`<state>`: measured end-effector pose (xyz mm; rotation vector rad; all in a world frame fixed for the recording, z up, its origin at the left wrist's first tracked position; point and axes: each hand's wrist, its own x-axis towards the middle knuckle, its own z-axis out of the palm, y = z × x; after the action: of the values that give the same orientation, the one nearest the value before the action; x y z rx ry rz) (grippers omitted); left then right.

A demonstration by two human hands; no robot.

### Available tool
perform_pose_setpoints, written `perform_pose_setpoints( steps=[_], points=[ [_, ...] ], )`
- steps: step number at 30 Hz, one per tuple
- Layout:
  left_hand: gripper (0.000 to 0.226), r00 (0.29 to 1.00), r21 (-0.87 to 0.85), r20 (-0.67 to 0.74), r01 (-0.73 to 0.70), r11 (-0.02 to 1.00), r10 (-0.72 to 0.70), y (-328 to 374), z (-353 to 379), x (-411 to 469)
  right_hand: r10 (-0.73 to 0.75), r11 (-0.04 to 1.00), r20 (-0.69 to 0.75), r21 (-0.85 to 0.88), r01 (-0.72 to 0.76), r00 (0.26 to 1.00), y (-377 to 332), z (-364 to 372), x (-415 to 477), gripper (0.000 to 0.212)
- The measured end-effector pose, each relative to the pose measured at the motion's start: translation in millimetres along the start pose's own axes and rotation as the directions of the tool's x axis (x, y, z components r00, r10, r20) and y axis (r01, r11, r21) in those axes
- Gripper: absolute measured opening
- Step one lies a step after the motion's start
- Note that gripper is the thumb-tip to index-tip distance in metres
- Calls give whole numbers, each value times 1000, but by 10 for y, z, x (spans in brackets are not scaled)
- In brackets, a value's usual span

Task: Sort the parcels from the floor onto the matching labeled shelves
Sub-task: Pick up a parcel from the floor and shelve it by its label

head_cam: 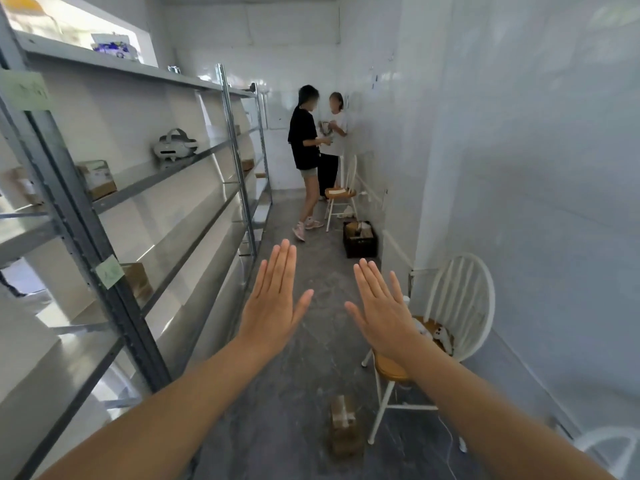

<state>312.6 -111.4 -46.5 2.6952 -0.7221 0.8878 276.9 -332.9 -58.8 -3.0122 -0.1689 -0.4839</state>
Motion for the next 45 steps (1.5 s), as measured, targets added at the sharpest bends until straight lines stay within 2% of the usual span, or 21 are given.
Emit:
perform_pose_setpoints(
  steps=[8,22,28,32,39,45],
  points=[
    [79,999,10,39,9,1000,-10,-29,352,32,-12,1000,14,-27,12,1000,155,112,238,72],
    [79,997,7,68,23,1000,-23,-582,894,418,-41,998,69,-41,44,997,16,512,926,72],
    [78,996,-47,91,0,999,5,-830,1250,638,-8,998,101,-59,14,995,-18,740,1407,74],
    [77,993,-75,116,-27,997,35,-1028,1546,746,-1,997,117,-76,10,993,-72,966,1702,83],
    [78,985,-159,168,-19,987,46,-1348,1857,994,82,996,157,-46,-76,984,-163,1204,2128,71],
    [78,982,-172,182,-18,985,50,-1548,2054,1183,109,993,191,-75,-96,976,-163,1321,2323,90]
  ],
)
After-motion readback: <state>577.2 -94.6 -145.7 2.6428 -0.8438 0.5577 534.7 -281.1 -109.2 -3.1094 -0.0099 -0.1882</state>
